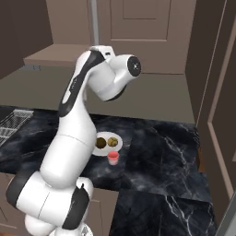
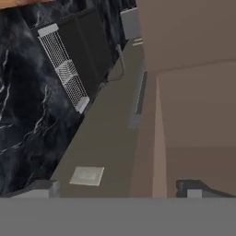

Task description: Pick the avocado and bread from the counter and place them on the plate. Then pick the jam from the cabinet and place it next to the plate. Lastly close the cabinet door.

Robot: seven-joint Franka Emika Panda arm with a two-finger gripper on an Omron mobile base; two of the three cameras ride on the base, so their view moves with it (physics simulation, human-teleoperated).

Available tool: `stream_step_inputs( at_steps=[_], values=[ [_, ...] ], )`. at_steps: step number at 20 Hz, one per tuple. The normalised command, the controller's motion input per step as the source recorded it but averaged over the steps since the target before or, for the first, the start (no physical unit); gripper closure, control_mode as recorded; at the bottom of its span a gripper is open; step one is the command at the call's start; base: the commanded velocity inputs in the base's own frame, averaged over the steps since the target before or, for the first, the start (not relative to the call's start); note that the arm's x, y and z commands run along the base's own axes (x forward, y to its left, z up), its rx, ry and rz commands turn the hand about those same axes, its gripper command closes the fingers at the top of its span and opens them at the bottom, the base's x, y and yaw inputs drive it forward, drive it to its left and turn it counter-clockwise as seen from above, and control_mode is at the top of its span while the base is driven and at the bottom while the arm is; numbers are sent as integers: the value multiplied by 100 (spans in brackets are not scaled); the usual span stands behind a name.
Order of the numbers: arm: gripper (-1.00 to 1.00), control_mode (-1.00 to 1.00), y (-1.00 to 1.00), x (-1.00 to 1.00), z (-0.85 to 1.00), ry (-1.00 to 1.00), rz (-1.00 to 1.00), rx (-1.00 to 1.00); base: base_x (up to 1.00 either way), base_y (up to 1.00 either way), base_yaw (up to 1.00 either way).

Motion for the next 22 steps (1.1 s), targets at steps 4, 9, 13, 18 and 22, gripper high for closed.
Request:
stream_step_inputs(
  at_steps=[4,9,13,18,22],
  values=[
    [-100,-100,9,100,-35,-2,3,-7,0,0,0],
    [-100,-100,8,100,-28,-4,2,-6,0,0,0],
    [-100,-100,9,53,-8,-20,0,-8,0,0,0],
    [-100,-100,8,-6,0,-31,0,-9,0,0,0],
    [-100,-100,0,-44,7,-27,0,-4,0,0,0]
  ],
)
